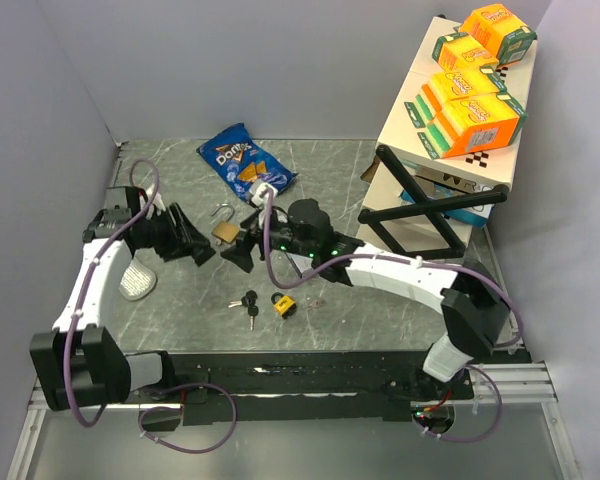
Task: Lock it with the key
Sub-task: Place the lock at the center of the board.
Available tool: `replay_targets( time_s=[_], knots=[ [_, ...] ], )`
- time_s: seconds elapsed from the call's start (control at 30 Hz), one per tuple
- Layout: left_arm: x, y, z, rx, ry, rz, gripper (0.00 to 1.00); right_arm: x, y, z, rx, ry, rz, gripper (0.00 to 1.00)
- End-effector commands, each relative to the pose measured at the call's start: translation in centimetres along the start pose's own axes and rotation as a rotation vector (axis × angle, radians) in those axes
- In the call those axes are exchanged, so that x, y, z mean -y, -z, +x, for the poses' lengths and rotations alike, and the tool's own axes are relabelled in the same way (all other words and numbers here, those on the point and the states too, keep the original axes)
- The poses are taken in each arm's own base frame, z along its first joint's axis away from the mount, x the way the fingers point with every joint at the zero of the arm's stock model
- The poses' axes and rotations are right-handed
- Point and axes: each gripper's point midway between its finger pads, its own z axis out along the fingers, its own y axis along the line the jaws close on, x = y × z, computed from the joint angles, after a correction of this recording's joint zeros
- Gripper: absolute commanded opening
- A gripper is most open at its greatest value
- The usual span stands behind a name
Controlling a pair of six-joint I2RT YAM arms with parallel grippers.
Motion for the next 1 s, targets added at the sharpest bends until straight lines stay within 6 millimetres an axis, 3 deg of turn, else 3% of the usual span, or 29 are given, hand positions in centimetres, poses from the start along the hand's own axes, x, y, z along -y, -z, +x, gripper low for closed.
replay_targets(
  time_s=[0.0, 0.17, 0.3, 0.47, 0.73, 0.97],
  knots=[
    [-3.6, 0.4, 1.8, -0.107, -0.106, -0.203, 0.01, 0.3, 3.1, -1.6, 0.021, 0.074, -0.019, 1.00],
    [-7.0, -1.1, 6.4, -0.243, -0.088, -0.347, 0.01, 3.2, 4.9, -0.5, -0.027, 0.113, 0.005, 1.00],
    [-6.9, -2.3, 9.2, -0.314, -0.143, -0.373, 0.01, 5.5, 5.9, -0.5, -0.041, 0.109, 0.048, 1.00],
    [-8.5, -3.3, 10.1, -0.346, -0.170, -0.469, 0.04, 5.8, 6.7, -0.2, -0.044, 0.107, 0.060, 1.00],
    [-8.9, -5.4, 11.6, -0.439, -0.205, -0.494, 0.09, 4.9, 6.9, 0.1, -0.062, 0.136, 0.001, 1.00],
    [-10.1, -6.0, 12.6, -0.509, -0.192, -0.527, 0.25, 5.1, 6.7, -0.3, -0.079, 0.111, 0.000, 1.00]
  ],
)
